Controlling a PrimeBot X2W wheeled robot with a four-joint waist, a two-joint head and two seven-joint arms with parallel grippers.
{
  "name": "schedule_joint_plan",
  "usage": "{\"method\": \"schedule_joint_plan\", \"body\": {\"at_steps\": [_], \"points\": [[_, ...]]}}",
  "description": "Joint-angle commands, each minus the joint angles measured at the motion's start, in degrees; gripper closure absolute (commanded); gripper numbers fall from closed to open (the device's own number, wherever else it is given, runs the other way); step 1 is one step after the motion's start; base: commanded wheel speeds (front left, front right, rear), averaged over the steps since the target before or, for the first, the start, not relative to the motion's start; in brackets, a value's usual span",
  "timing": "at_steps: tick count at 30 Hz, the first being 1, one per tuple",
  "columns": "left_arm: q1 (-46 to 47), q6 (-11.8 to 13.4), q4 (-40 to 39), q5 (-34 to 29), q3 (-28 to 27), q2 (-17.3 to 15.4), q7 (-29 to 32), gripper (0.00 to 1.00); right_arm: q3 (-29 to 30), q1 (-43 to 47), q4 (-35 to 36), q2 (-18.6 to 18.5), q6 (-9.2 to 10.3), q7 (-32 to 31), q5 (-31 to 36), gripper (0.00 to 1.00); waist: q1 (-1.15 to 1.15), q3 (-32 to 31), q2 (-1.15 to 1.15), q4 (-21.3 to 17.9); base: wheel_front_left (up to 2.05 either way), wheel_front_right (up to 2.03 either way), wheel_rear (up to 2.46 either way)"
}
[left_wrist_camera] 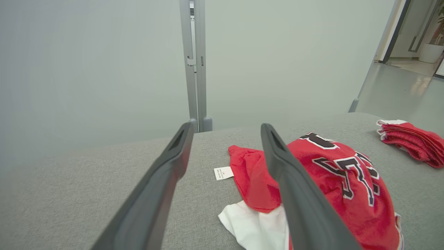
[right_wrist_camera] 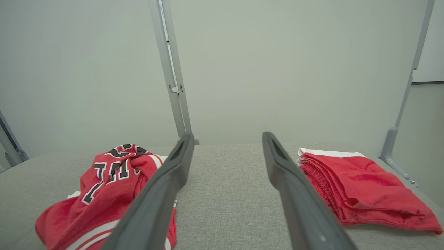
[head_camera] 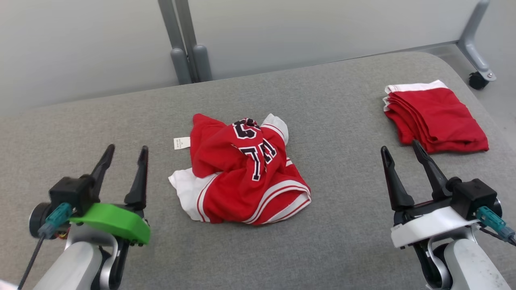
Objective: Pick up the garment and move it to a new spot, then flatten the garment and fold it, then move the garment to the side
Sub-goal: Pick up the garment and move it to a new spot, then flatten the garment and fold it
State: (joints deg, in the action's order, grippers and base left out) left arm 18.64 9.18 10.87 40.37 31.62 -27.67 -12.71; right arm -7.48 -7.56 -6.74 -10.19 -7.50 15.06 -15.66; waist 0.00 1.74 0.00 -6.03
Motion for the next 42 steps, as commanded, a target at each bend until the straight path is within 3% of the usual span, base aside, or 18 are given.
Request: {"method": "schedule_joint_plan", "body": {"at_steps": [1,4,9,19,34,42], "points": [[-2.8,1.1,-1.5,1.0,-1.8,-0.6,-1.1,0.0,0.6,1.1,0.3,-0.2,0.02,0.1,0.3,0.0,0.0,-1.6,0.0,2.8,0.0,0.0,0.0],[-7.1,2.9,-4.1,-0.5,-4.3,-1.4,-2.1,0.0,1.8,2.4,0.3,-0.1,0.02,0.1,0.6,0.0,0.0,-1.6,0.0,3.8,0.0,0.0,0.0],[-13.6,4.4,-7.9,-3.8,-9.2,0.0,-2.5,0.0,3.4,4.1,-0.2,0.2,0.02,0.2,0.3,0.0,0.0,-1.7,0.0,5.2,0.0,0.0,0.0],[-18.1,0.4,-8.6,-9.3,-13.7,5.7,-2.5,0.0,4.3,5.2,-0.7,2.3,0.02,0.2,0.9,0.0,0.0,-1.4,0.0,6.5,0.0,0.0,0.0],[-18.7,-2.7,-6.3,-13.5,-16.8,9.4,-2.5,0.0,3.0,5.3,-2.3,1.4,0.02,0.0,0.4,0.0,0.0,-2.0,0.0,6.9,0.0,0.0,0.0],[-17.3,-4.2,-5.5,-14.3,-16.7,10.4,-2.5,0.0,-3.8,-0.1,-10.6,-1.2,0.02,-10.6,-2.0,0.0,0.0,-0.5,0.0,9.8,0.0,0.0,0.0]]}}
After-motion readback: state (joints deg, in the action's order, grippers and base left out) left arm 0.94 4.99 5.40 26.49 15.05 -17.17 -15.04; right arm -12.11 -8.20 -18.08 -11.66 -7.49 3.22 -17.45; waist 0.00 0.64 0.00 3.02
